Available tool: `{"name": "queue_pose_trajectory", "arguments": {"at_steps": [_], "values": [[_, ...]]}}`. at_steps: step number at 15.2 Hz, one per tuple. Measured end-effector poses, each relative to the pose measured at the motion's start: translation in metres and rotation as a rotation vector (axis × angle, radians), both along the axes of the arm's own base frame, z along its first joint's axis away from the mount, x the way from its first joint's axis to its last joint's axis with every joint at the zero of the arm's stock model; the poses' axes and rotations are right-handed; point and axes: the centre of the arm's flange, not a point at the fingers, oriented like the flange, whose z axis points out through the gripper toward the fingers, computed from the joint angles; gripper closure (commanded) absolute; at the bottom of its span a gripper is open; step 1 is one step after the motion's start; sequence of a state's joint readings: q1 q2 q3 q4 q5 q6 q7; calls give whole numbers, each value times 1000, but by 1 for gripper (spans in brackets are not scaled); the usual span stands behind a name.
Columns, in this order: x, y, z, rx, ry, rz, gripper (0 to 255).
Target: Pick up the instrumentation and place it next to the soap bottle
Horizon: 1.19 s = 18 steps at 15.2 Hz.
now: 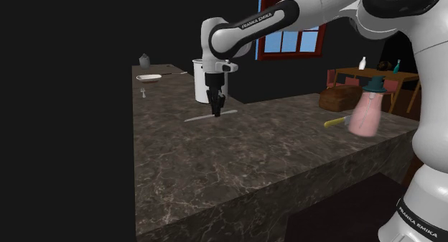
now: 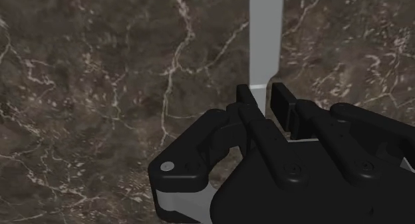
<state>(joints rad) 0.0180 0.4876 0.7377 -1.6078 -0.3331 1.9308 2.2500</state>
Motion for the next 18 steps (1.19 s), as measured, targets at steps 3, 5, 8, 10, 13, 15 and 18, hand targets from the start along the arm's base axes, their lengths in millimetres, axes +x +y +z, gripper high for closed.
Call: {"name": "queue_pose_trajectory", "arguments": {"at_steps": [3, 5, 8, 10, 13, 15, 18], "values": [[-1, 0, 16, 0, 0, 0, 255], [0, 2, 27, 0, 0, 0, 255], [0, 1, 42, 0, 0, 0, 255], [-2, -1, 54, 0, 0, 0, 255], [0, 1, 70, 0, 0, 0, 255], [0, 0, 79, 0, 0, 0, 255], [0, 1, 96, 0, 0, 0, 255]]}}
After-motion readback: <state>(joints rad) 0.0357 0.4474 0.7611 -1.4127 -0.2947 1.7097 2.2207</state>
